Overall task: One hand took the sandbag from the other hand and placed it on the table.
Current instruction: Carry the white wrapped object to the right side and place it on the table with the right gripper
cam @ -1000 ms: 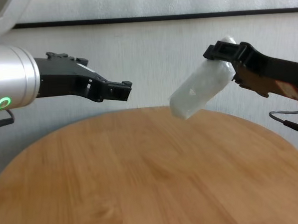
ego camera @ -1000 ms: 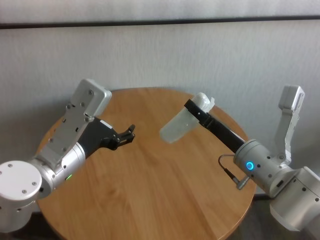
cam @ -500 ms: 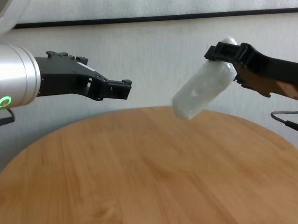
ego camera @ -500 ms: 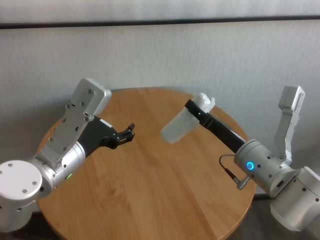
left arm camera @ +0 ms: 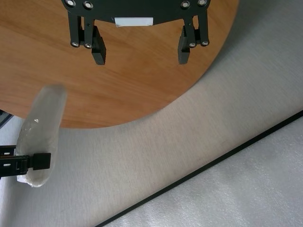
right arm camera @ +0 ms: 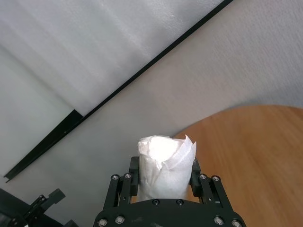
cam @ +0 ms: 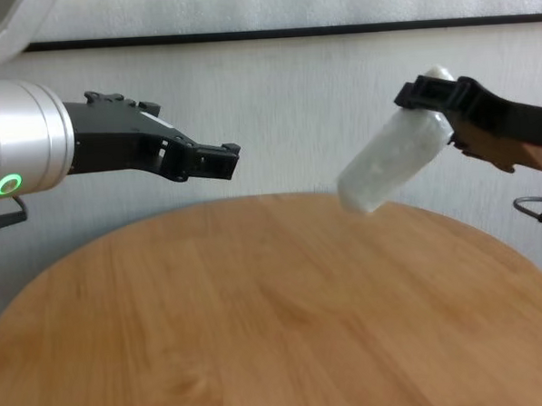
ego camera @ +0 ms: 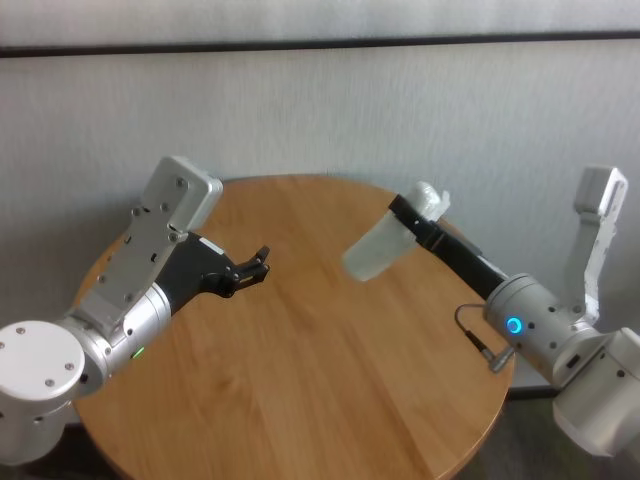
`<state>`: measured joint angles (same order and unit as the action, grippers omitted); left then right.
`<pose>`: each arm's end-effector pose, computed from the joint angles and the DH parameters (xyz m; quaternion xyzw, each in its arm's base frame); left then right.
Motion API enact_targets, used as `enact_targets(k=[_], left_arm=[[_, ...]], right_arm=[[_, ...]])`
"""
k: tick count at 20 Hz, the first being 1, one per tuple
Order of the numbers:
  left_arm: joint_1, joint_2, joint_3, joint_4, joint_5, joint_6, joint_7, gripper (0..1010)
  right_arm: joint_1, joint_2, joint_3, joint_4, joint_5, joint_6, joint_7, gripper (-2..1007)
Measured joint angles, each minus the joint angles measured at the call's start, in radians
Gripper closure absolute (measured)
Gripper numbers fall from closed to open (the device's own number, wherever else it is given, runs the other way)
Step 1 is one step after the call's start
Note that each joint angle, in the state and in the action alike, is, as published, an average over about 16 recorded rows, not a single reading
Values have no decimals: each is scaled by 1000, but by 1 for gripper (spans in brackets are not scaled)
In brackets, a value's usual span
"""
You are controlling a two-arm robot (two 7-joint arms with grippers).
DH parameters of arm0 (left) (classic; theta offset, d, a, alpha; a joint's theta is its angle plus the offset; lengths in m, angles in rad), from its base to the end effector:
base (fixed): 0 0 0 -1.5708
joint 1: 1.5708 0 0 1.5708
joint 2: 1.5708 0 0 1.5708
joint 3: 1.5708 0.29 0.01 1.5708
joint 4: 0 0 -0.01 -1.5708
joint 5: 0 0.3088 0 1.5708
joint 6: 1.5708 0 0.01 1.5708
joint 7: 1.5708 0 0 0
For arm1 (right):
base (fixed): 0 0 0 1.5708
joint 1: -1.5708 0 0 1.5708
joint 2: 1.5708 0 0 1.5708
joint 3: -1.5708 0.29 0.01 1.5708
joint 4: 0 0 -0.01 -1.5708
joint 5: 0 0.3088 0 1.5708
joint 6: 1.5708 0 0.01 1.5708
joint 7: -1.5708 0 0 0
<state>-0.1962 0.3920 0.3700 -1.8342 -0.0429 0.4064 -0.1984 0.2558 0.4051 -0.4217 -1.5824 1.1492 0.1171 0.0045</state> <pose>0.3416 -0.0230 -0.1853 0.1642 -0.1152 0.4943 0.8458 0.3724 0.0076 -0.2398 0.1723 0.2834 -0.4943 0.8036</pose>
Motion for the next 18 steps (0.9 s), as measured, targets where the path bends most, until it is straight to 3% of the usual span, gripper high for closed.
enact_targets(k=[18], left_arm=[[1, 0, 1, -2, -1, 1, 3, 10]], right_arm=[[8, 19, 58, 61, -71, 30, -46, 402]])
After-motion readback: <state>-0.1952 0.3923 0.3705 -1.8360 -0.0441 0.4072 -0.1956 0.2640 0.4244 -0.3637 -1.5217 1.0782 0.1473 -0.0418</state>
